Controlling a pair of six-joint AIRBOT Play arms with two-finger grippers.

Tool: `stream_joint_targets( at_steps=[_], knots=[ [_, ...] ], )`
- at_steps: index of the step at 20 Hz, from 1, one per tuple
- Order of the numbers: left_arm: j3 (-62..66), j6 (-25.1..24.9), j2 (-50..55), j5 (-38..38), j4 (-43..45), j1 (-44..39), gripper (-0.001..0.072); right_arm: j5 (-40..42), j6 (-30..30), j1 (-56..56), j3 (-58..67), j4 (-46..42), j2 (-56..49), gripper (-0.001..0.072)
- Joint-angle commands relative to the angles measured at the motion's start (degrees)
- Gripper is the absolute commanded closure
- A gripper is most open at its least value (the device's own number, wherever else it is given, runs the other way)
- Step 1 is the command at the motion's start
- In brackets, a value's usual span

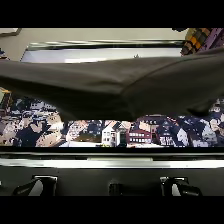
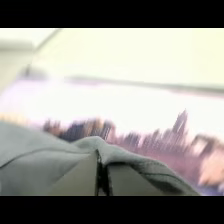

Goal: Fold the clothes and pants, and hang the long-sleeved shirts on hangers.

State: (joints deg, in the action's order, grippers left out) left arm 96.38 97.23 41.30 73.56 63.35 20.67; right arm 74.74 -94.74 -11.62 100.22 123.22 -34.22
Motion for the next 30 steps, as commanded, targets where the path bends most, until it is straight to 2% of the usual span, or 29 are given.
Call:
stream_joint_targets(
  at_steps=[1,4,9,13,16,18,20,24,27,30],
  knots=[
    [3.1,6.0,-7.5,1.6,12.3,0.0,0.0693,-1.8,10.6,0.0,6.2,-7.2,5.7,0.0676],
    [3.1,9.7,-9.8,1.7,15.0,0.0,0.0693,-2.7,14.9,0.0,7.5,-7.3,5.1,0.0676],
    [1.1,9.5,-7.2,2.1,15.3,0.0,0.0693,-1.3,18.7,0.0,7.5,-7.2,-1.6,0.0676],
    [-9.3,4.9,0.0,1.4,11.2,-0.1,0.0693,9.1,20.4,0.0,6.0,-5.1,-16.9,0.0675],
    [-19.6,2.8,9.3,-5.2,11.0,-2.2,0.0693,11.6,18.6,0.1,0.8,-3.1,-29.2,0.0676],
    [-24.6,1.6,16.9,-12.7,11.0,-5.1,0.0693,6.9,14.9,1.7,-3.6,-3.8,-36.5,0.0676],
    [-25.5,-0.3,25.9,-18.7,11.0,-8.1,0.0693,-1.2,11.1,5.0,-6.9,-4.4,-44.1,0.0676],
    [-22.9,-0.3,42.2,-30.9,11.0,-12.2,0.0693,-17.1,11.2,7.9,-7.1,-7.8,-58.1,0.0676],
    [-17.9,-0.2,50.8,-33.1,10.7,-13.5,0.0693,-25.3,12.7,8.0,-7.1,-7.5,-64.5,0.0676],
    [-14.6,-0.2,54.2,-32.8,10.5,-13.9,0.0692,-26.1,11.2,7.9,-7.1,-6.9,-66.1,0.0676]
  ],
)
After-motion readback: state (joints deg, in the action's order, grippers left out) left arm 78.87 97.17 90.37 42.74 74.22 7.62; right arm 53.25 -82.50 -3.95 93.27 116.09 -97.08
